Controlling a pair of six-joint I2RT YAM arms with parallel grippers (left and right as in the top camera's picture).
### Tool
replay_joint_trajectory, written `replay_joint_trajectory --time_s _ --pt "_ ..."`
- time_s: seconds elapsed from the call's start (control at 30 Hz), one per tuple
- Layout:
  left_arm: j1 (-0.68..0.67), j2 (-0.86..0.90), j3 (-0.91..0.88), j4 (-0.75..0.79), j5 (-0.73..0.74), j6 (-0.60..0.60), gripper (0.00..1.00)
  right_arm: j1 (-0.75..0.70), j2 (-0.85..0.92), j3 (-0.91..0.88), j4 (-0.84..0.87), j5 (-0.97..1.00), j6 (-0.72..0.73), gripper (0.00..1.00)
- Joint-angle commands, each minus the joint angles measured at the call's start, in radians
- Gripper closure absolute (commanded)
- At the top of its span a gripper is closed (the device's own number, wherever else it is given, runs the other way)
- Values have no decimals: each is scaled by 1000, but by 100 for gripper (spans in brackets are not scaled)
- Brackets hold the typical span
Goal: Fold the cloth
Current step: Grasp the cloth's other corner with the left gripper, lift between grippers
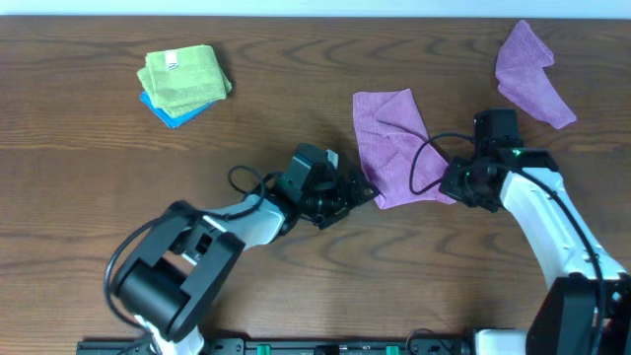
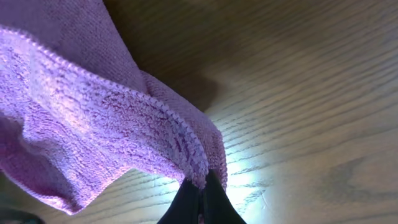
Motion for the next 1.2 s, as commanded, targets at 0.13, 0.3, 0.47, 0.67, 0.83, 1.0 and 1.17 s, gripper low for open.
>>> replay_joint_trajectory --time_s 0.13,0.3,0.47,0.67,0.83,1.0,1.17 --pt "-37 88 112 11 8 -35 4 -5 -10 -1 3 -26 -14 98" --pt "-60 159 190 10 5 -34 4 -5 -10 -1 3 -25 -15 99" --pt "-65 203 195 -2 -16 -31 0 -5 -10 -1 4 -25 -32 98" --pt "-65 240 195 -2 -20 -24 25 -13 -10 -1 3 -26 -34 99" --pt "-65 264 195 0 -28 1 37 -13 -11 -1 6 -50 -45 99" --pt "-65 266 195 -5 -44 59 67 -13 -11 -1 24 -85 -60 99" --pt "-59 266 195 -12 -43 114 94 -14 -11 -1 34 -85 -103 99"
